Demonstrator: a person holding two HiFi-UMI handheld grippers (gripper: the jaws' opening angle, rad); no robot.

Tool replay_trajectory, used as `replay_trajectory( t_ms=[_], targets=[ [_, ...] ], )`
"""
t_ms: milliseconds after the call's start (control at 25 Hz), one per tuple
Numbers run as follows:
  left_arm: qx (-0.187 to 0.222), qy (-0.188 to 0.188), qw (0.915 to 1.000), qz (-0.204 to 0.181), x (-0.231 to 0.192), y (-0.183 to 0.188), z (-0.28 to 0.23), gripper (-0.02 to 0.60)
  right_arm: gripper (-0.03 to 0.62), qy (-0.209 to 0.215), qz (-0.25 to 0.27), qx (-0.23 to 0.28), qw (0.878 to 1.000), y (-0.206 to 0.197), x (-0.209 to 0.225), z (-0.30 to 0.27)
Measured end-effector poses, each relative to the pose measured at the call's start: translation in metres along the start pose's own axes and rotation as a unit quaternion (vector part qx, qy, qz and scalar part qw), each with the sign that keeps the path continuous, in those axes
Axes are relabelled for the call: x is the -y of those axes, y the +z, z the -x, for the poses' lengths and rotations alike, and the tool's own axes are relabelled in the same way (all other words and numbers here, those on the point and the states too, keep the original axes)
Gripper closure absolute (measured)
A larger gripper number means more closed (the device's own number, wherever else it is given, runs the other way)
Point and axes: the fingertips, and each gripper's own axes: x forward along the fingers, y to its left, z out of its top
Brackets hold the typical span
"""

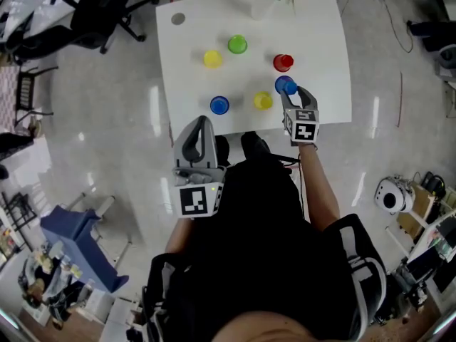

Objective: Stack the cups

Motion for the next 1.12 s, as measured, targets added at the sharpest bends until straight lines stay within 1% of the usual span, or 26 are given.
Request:
replay_trajectory(
  t_ms=[120, 280, 440, 760, 960, 1120],
  targets=[
    [0.008, -0.018, 0.9998, 0.002, -0.01, 0.003, 0.004, 0.56, 0.371, -0.003, 0.001, 0.023, 1.0, 0.019, -0.019, 0.02],
    [0.015, -0.042, 0.999, -0.002, -0.016, 0.007, 0.005, 0.56, 0.372, 0.008, 0.005, 0.052, 0.999, 0.042, -0.046, 0.044],
    [0.023, -0.062, 0.9978, 0.001, -0.02, 0.012, 0.009, 0.56, 0.372, 0.019, 0.018, 0.064, 0.998, 0.049, -0.076, 0.059],
    [0.02, -0.097, 0.9951, 0.004, -0.027, 0.011, 0.011, 0.56, 0.372, 0.037, 0.029, 0.043, 0.998, 0.033, -0.125, 0.054],
    [0.02, -0.107, 0.9941, 0.001, -0.032, 0.01, 0.005, 0.56, 0.372, 0.044, 0.039, 0.026, 0.998, 0.02, -0.142, 0.032],
    [0.021, -0.112, 0.9935, 0.002, -0.035, 0.011, 0.001, 0.56, 0.372, 0.047, 0.038, -0.005, 0.998, 0.002, -0.152, 0.016]
  ],
)
